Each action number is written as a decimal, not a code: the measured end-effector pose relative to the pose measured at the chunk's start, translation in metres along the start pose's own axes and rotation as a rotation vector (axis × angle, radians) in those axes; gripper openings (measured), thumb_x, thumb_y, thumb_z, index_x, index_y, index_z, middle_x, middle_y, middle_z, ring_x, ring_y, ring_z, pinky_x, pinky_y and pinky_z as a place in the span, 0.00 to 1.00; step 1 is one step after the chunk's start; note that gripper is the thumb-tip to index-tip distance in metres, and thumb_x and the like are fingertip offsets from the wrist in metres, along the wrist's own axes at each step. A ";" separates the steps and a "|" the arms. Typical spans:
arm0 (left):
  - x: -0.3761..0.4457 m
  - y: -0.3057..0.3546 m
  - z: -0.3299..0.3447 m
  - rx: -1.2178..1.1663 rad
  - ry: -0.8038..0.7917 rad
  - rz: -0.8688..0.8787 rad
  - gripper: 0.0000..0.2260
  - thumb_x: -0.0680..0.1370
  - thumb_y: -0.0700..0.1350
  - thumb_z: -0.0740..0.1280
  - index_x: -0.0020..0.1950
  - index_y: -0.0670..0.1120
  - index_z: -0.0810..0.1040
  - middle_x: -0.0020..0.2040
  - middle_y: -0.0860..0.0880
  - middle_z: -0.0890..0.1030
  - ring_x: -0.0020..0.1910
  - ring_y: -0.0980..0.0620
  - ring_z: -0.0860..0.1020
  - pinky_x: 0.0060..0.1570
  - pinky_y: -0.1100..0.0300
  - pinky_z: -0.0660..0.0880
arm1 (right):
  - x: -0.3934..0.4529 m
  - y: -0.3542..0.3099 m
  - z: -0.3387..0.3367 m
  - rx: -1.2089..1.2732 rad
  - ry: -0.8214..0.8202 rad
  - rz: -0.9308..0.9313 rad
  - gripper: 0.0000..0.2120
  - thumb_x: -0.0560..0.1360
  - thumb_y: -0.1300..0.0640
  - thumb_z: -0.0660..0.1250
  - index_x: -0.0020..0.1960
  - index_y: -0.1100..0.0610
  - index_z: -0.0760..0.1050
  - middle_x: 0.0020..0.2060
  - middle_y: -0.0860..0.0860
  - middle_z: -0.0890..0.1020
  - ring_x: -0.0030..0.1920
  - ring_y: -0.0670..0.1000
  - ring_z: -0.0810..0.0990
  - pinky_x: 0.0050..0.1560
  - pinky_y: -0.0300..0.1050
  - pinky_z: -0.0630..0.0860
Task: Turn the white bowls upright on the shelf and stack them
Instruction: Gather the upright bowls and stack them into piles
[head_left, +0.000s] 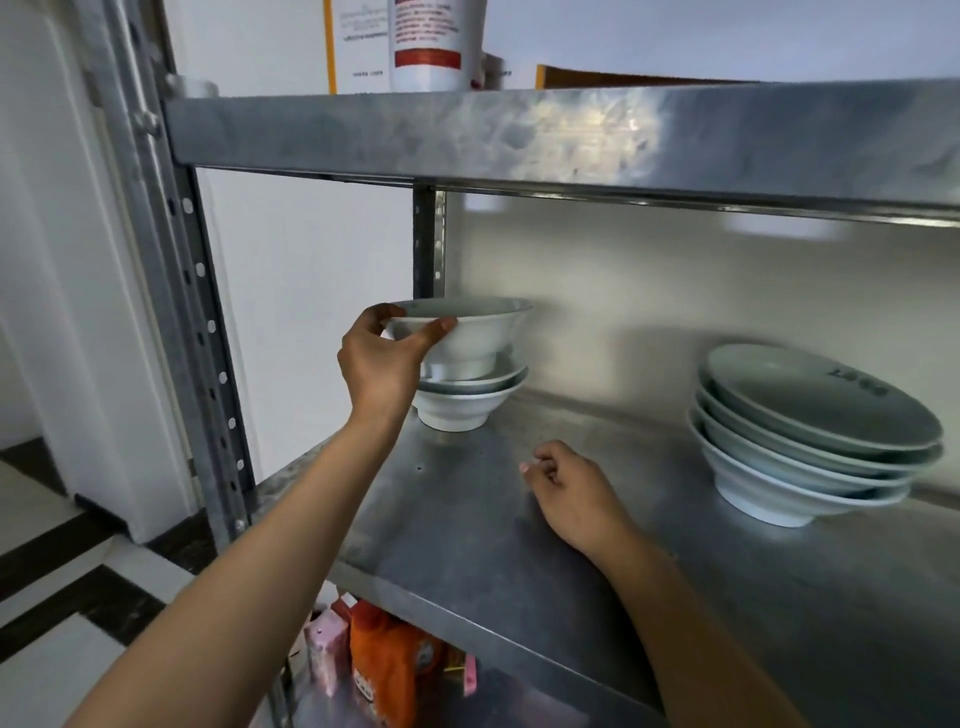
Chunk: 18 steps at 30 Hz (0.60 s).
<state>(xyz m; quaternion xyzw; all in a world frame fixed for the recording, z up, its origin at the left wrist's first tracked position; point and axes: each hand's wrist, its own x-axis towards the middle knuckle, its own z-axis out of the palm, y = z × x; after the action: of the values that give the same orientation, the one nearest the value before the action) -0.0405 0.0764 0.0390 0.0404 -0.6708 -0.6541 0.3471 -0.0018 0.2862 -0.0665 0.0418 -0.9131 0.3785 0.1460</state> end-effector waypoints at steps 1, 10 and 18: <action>0.002 -0.003 0.000 0.019 -0.008 -0.002 0.22 0.55 0.62 0.79 0.42 0.55 0.77 0.42 0.58 0.81 0.42 0.48 0.83 0.48 0.49 0.80 | 0.001 0.000 0.000 -0.002 0.001 -0.001 0.15 0.77 0.46 0.63 0.58 0.55 0.74 0.53 0.51 0.81 0.52 0.51 0.80 0.55 0.42 0.74; -0.001 -0.025 0.006 0.419 -0.125 0.036 0.13 0.72 0.57 0.70 0.49 0.50 0.81 0.50 0.49 0.82 0.51 0.47 0.79 0.45 0.59 0.70 | 0.000 0.002 0.001 0.003 -0.014 0.012 0.15 0.77 0.46 0.64 0.59 0.53 0.74 0.49 0.49 0.80 0.51 0.50 0.80 0.56 0.44 0.75; 0.002 -0.051 -0.004 0.443 -0.248 0.159 0.13 0.80 0.51 0.59 0.60 0.46 0.76 0.56 0.44 0.79 0.52 0.47 0.76 0.50 0.58 0.69 | -0.002 0.005 0.000 0.039 -0.004 0.033 0.14 0.76 0.47 0.64 0.58 0.54 0.75 0.45 0.48 0.80 0.48 0.49 0.80 0.55 0.43 0.75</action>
<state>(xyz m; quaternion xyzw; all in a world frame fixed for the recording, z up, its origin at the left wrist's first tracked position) -0.0607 0.0643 -0.0070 -0.0178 -0.8361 -0.4619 0.2955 -0.0006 0.2899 -0.0702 0.0305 -0.9064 0.3985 0.1370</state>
